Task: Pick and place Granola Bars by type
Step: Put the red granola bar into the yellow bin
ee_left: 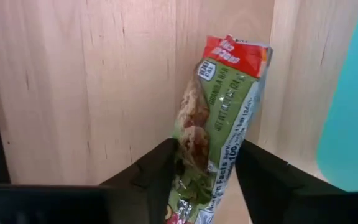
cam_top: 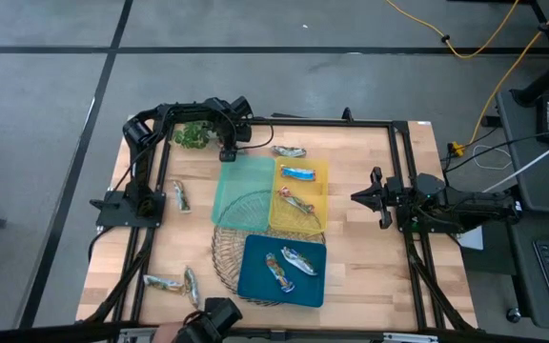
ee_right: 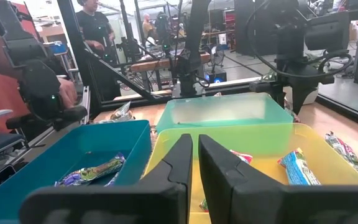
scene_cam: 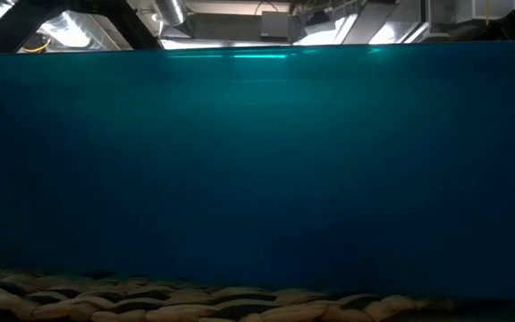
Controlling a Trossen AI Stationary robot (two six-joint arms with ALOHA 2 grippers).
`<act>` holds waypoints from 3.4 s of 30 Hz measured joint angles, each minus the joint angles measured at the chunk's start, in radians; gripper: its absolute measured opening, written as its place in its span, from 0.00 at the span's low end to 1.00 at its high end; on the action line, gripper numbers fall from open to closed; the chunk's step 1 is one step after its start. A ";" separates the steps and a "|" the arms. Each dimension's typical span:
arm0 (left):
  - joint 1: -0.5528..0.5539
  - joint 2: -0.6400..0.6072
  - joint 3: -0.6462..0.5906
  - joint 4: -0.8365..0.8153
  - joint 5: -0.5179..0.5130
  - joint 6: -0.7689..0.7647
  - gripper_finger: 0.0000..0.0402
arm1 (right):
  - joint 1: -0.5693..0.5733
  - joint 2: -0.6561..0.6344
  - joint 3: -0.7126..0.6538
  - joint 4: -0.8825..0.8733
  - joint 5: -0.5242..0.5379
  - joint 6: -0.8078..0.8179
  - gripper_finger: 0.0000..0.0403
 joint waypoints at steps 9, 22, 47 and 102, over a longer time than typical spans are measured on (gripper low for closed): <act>-0.013 -0.024 0.000 0.008 0.000 -0.049 0.21 | 0.000 0.000 0.000 0.000 0.000 0.001 0.08; -0.048 -0.219 0.000 0.056 0.002 -0.092 0.16 | 0.000 0.000 0.000 0.000 0.000 0.000 0.08; -0.112 -0.709 0.001 0.431 0.439 -0.557 0.14 | 0.000 0.000 0.000 0.000 0.000 0.001 0.08; -0.555 -0.060 0.002 0.691 0.181 -0.495 0.13 | 0.000 0.000 0.000 0.000 0.000 0.000 0.08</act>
